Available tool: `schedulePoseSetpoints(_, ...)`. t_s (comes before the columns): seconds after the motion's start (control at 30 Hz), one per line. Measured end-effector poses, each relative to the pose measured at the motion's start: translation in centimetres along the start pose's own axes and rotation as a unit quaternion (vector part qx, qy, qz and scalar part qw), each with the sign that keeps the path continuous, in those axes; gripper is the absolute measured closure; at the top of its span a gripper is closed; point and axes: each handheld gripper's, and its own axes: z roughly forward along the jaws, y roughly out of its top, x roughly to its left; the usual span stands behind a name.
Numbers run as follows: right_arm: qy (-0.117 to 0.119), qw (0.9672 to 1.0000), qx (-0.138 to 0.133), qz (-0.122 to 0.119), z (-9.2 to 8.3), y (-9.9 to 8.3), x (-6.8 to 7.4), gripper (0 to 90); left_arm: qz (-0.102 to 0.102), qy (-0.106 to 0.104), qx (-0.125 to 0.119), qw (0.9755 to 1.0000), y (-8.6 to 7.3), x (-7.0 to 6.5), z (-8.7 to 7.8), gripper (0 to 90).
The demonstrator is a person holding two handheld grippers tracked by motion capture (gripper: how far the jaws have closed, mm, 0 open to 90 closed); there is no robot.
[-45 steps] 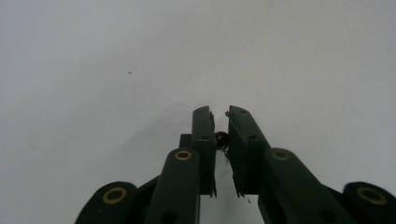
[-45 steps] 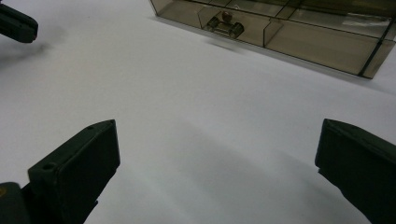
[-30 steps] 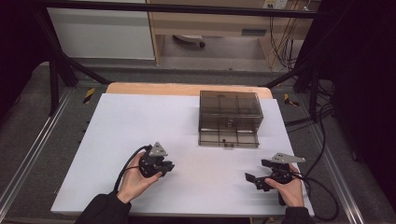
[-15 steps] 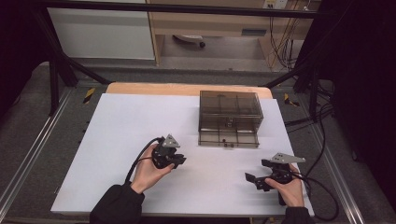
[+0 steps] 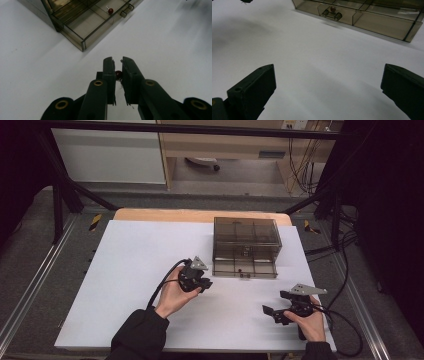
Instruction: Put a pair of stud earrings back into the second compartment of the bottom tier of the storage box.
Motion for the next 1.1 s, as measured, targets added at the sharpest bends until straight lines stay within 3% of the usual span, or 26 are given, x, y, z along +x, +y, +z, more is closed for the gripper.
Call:
schedulePoseSetpoints(0.63,0.001,1.0,-0.001,-0.002,-0.1,0.0,-0.1,0.6,0.015,0.003,0.0,0.9999,4.6,-0.6,2.6,81.0)
schedulePoseSetpoints(1.1,0.002,1.0,0.0,-0.001,0.0,-0.1,0.0,0.6,0.02,-0.004,0.002,0.9998,7.5,-1.5,6.0,81.0)
